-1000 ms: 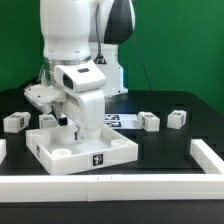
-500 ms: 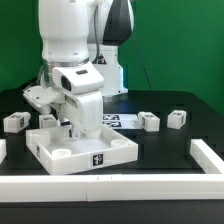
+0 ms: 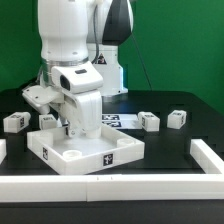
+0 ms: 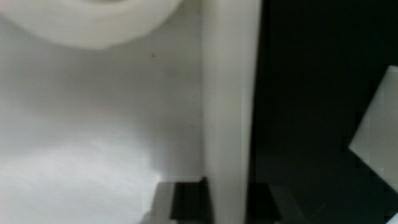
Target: Assemble square table
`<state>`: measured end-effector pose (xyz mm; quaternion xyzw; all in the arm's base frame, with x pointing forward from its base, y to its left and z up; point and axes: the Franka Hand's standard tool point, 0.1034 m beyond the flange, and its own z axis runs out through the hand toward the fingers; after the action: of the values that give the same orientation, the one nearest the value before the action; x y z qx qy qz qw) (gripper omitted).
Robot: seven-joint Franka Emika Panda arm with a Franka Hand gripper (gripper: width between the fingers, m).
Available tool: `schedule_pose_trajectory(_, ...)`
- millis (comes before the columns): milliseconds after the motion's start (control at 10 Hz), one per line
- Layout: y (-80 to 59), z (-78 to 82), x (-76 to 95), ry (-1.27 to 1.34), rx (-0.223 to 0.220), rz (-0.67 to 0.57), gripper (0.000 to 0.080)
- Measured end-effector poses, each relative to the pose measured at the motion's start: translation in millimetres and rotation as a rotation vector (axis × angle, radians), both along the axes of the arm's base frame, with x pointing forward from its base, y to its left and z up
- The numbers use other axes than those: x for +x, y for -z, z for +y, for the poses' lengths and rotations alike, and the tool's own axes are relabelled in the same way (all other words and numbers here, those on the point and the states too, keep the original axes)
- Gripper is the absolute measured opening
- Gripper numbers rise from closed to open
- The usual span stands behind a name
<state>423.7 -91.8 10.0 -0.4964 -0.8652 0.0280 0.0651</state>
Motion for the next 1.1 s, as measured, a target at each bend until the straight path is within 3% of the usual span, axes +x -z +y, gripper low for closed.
schedule_pose_trajectory(500,-0.1,2.3,0.7,0.03,-0.003,0.0,0.0064)
schedule_pose_trajectory(800,-4.7,37.7,27.5,0.321,-0.048,0.021,0.0064)
schedule_pose_trajectory(1000,-3.4,54.2,56.9,0.418,-0.045,-0.001,0.0064)
schedule_pose_trajectory(1100,-4.4,58.3,62.8,0.469,-0.045,0.001,0.0064)
